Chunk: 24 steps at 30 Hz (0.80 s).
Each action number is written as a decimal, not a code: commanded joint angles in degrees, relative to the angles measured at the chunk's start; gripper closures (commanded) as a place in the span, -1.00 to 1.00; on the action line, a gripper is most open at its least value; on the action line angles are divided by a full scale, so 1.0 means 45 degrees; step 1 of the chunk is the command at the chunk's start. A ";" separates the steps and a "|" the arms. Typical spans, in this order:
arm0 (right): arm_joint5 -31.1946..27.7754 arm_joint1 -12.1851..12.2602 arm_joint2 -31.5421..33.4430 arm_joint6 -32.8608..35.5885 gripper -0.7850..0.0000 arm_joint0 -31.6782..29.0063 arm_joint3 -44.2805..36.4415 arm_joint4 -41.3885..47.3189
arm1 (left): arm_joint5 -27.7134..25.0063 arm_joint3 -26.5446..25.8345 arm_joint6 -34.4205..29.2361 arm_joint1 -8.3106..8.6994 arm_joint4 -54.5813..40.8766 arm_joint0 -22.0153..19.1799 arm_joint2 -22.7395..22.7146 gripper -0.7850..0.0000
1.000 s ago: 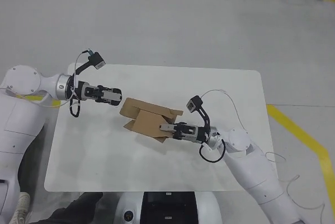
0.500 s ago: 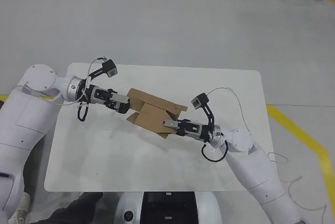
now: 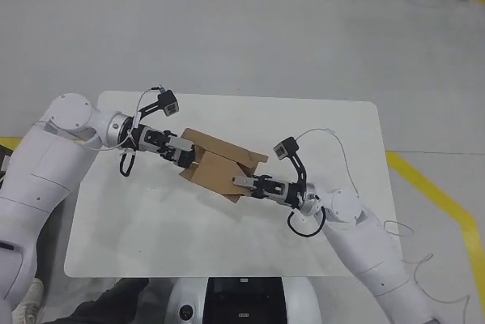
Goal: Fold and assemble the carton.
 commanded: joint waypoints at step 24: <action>0.0080 -0.0261 -0.0536 -0.0122 1.00 0.0400 0.0904 0.1431 | -0.0451 0.0016 0.0000 -0.0065 -0.1600 -0.0907 0.1821 -1.00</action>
